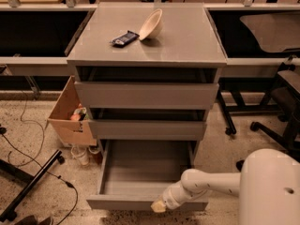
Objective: Close bottom drawer
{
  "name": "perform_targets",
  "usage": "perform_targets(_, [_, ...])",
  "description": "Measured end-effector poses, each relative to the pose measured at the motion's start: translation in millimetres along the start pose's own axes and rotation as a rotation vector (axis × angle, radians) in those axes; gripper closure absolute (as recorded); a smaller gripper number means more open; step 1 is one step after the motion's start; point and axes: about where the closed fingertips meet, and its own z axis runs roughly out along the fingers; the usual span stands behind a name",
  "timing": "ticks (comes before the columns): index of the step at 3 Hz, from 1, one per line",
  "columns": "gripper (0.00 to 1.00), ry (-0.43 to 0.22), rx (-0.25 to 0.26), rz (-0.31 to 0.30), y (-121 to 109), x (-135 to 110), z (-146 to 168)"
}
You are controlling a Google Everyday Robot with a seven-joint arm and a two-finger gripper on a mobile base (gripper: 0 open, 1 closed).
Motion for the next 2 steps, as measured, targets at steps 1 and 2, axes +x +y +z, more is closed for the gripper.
perform_targets(1, [1.0,0.029,-0.042,0.17,-13.2,32.8,43.4])
perform_targets(2, [1.0,0.028,-0.047,0.355,-20.5,64.3,52.9])
